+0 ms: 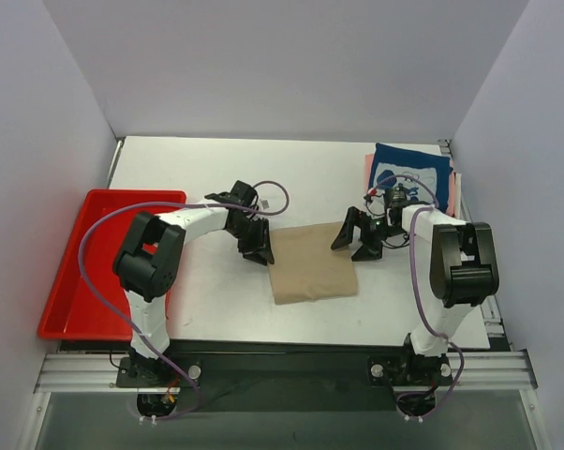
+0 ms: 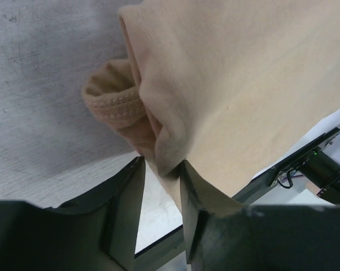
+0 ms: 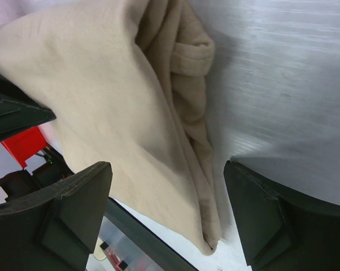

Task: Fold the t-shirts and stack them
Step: Put the neatly folded tshirt into the corner of the board with the right arm

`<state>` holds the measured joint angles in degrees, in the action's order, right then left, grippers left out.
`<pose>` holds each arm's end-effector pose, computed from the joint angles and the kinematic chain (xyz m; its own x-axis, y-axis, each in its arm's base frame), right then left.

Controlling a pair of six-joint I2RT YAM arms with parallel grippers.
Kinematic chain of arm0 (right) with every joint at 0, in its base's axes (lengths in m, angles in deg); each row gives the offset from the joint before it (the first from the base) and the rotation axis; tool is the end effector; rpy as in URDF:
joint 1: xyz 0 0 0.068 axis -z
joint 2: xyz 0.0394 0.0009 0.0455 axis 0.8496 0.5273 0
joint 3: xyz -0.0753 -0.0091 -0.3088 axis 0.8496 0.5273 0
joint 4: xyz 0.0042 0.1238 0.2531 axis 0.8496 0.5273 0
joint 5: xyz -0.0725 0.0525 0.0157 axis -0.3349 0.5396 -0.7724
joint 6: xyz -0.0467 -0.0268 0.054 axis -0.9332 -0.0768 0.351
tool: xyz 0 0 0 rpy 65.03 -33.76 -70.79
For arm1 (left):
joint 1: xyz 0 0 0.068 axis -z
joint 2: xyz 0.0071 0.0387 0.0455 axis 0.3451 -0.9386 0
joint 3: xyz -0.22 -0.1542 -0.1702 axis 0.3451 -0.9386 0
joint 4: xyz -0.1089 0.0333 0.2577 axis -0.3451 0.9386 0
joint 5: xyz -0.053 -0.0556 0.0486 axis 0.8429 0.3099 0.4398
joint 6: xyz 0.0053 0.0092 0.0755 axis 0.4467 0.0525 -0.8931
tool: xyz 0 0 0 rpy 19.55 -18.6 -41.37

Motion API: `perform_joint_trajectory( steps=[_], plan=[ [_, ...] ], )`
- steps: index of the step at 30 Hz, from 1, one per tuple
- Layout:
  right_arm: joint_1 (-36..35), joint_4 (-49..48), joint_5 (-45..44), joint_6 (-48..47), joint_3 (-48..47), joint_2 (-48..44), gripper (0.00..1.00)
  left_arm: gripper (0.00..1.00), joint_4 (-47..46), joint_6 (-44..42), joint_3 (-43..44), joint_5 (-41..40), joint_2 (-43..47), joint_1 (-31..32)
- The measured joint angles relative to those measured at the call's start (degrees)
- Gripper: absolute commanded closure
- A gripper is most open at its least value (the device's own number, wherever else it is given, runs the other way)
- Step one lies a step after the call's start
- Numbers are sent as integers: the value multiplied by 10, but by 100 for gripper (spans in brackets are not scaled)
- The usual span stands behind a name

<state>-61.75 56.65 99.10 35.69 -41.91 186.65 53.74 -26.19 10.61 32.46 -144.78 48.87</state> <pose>0.3734 0.0673 0.1632 -0.9422 0.1506 -0.2994 -0.1124 0.6995 0.7057 0.3575 -0.2283 0.1626 -0.9983 0.0245 -0.0520 0.0481 0.8509 -0.5231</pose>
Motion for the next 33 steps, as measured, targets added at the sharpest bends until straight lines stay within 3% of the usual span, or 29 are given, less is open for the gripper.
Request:
perform_joint_trajectory(
  steps=[5, 12, 18, 20, 22, 24, 27, 28, 29, 33],
  plan=[
    [-23, -23, 24, 1, 2, 7, 16, 88, -13, 1, -5, 11, -17, -1],
    [-44, -42, 51, 14, -1, 23, 17, 90, -23, 0, -14, 34, -26, -8],
    [-81, -46, 71, 18, -20, 47, 24, 90, -26, -1, -15, 43, -28, -10],
    [-92, -46, 73, 17, -24, 51, 29, 90, -29, -1, -17, 45, -28, -10],
    [-99, -45, 72, 15, -28, 57, 43, 89, -32, -1, -18, 48, -28, -10],
    [-104, -42, 62, 14, -31, 63, 53, 86, -38, -1, -21, 52, -28, -10],
    [-111, -29, 41, 12, -36, 68, 76, 62, -43, -1, -21, 55, -28, -10],
    [-113, -23, 31, 10, -38, 69, 94, 57, -46, 0, -21, 61, -28, -10],
    [-116, -15, 19, 6, -42, 70, 100, 47, -48, 1, -21, 66, -27, -10],
    [-120, 28, -24, 7, -73, 69, 100, 36, -50, 0, -19, 65, -16, -10]
  ],
)
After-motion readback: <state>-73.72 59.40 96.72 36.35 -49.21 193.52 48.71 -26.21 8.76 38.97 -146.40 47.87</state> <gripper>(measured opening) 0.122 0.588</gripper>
